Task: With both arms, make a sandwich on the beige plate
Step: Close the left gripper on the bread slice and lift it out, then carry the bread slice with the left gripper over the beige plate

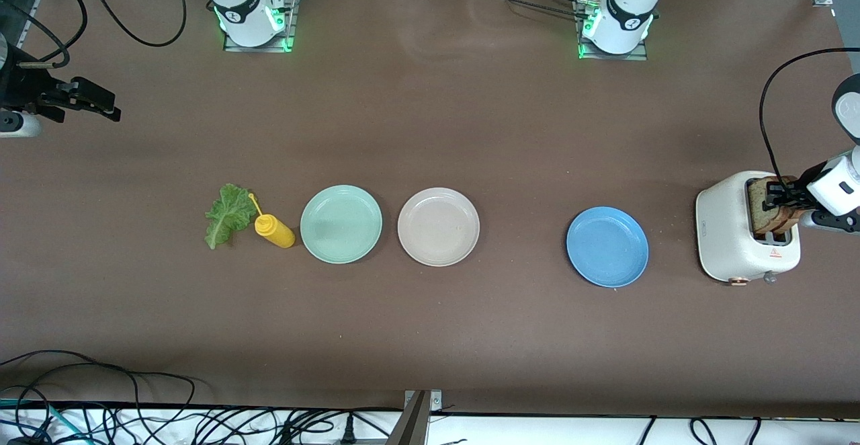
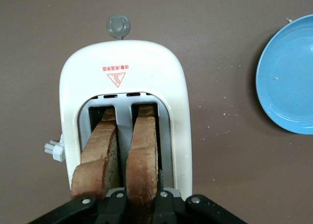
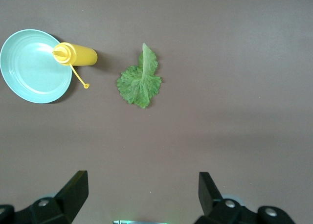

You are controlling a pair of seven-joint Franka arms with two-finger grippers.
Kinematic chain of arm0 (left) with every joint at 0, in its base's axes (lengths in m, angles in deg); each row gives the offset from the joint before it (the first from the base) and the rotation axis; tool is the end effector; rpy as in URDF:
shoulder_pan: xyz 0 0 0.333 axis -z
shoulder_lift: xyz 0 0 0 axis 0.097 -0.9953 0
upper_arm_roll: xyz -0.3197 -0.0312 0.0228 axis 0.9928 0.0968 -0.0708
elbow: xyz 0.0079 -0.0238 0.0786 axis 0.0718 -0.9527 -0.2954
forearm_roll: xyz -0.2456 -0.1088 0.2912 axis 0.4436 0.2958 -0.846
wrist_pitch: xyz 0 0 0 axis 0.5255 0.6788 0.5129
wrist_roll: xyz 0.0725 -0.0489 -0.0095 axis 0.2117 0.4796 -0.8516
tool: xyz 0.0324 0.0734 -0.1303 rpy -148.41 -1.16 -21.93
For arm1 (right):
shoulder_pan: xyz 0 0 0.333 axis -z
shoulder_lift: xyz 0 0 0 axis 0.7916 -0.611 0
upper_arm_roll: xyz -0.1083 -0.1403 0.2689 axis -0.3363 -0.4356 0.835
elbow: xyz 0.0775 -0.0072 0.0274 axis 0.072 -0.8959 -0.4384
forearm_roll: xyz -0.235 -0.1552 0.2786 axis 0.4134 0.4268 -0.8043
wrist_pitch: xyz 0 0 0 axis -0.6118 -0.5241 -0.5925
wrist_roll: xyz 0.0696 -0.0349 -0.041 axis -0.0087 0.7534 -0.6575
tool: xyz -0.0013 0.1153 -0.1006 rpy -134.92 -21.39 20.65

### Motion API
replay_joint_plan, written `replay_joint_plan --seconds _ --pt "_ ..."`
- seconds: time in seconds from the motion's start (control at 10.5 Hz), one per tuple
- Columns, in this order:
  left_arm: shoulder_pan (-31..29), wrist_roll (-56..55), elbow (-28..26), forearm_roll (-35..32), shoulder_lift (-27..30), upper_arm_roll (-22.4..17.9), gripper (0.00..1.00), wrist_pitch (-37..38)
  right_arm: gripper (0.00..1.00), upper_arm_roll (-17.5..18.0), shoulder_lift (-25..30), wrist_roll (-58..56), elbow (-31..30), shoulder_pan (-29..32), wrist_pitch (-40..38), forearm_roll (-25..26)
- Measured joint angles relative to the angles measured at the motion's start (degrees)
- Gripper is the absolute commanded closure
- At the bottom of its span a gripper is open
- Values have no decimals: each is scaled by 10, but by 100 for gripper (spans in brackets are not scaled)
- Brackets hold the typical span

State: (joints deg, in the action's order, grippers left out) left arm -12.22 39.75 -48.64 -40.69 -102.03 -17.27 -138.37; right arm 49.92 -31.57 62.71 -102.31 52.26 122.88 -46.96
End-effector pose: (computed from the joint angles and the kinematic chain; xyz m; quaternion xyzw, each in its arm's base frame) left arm 0.5930 0.1910 0.3239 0.9976 -0.0688 -0.0123 0.0033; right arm 0.5398 -0.0263 0.5408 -0.9990 -0.0137 0.0431 0.0054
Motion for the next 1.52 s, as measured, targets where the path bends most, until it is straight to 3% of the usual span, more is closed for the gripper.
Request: replay_joint_plan --seconds 0.48,1.14,1.52 --pt "4 -27 9 48 30 0 100 26 0 0 0 0 0 0 0 0" --pt "40 -103 79 62 60 2 100 103 0 0 0 0 0 0 0 0" --pt "51 -145 99 136 61 2 100 115 0 0 0 0 0 0 0 0"
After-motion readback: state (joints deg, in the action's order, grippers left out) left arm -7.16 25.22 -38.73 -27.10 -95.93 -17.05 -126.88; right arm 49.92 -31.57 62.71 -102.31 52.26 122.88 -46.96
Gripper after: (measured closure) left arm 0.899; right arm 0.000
